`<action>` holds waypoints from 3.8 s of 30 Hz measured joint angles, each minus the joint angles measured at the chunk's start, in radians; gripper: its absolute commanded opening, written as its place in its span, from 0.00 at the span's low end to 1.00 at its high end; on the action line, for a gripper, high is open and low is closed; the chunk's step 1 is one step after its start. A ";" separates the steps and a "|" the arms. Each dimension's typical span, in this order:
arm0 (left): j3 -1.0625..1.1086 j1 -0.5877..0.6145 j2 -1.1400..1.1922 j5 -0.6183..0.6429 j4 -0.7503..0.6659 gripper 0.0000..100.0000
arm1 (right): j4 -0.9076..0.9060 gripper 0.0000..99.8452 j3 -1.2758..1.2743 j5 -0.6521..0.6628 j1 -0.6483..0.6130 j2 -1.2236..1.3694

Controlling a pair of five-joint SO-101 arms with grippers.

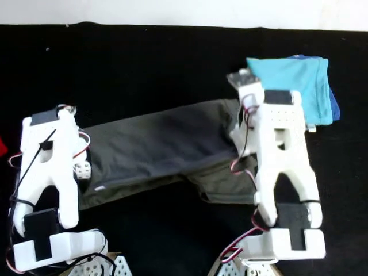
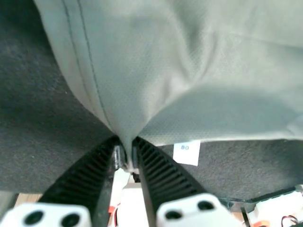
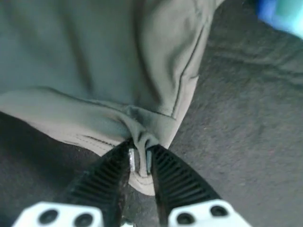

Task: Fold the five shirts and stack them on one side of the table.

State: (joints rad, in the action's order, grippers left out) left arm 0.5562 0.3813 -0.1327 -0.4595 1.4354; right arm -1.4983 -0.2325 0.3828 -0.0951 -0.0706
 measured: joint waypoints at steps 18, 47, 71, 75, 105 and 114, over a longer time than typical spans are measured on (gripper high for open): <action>0.014 -0.058 0.000 0.000 0.020 0.01 | 0.143 0.01 -0.204 0.049 0.017 -0.110; -0.336 0.038 0.097 -0.069 0.071 0.02 | -0.012 0.04 0.115 0.074 -0.164 -0.054; -1.473 0.006 1.165 0.017 0.192 0.01 | 0.339 0.04 0.954 -0.048 -0.157 0.967; -1.838 0.006 1.332 0.017 0.281 0.01 | 0.295 0.04 1.151 -0.048 -0.155 1.062; -0.216 0.060 0.272 0.052 -0.215 0.01 | -0.256 0.04 1.359 -0.118 -0.166 0.651; 0.129 0.091 0.132 0.052 -0.537 0.01 | -0.051 0.04 0.310 -0.118 -0.338 0.143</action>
State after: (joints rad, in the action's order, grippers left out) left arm 0.6851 0.4718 -0.0008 -0.4074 0.8984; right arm -1.5489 0.0775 0.2647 -0.4327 0.0721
